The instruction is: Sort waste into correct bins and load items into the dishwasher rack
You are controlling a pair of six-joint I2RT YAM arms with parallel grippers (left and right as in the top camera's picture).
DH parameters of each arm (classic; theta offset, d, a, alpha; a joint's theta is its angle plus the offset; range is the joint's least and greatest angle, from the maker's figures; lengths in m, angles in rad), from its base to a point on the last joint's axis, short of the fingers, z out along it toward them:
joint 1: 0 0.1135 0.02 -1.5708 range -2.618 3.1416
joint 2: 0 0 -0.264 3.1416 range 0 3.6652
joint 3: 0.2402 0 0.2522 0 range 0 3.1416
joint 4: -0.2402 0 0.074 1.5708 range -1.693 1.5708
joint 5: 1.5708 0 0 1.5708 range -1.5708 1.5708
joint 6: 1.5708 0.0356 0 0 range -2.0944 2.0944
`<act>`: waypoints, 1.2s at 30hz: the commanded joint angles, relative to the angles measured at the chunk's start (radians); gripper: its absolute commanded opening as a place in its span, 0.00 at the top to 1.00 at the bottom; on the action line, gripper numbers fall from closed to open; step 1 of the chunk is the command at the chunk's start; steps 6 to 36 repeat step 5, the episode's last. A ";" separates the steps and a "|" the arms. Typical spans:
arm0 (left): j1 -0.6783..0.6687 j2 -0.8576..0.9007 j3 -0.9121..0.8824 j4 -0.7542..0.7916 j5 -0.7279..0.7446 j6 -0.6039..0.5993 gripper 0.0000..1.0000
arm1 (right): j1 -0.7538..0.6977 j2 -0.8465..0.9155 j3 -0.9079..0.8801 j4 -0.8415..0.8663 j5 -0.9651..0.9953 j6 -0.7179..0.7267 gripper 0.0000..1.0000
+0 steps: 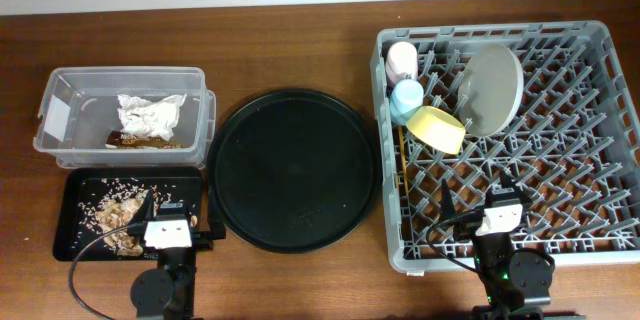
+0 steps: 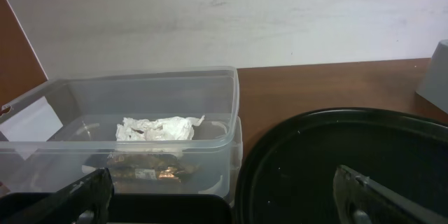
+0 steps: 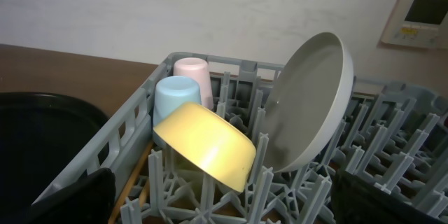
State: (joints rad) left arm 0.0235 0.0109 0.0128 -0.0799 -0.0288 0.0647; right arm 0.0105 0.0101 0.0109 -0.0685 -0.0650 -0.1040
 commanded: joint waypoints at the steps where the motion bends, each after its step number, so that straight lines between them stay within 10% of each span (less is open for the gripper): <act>1: -0.003 -0.005 -0.003 -0.004 0.014 0.019 0.01 | -0.005 -0.007 -0.005 -0.006 0.002 0.003 0.02; 36: -0.003 -0.005 -0.003 -0.004 0.014 0.019 0.01 | -0.005 -0.007 -0.005 -0.006 0.002 0.003 0.01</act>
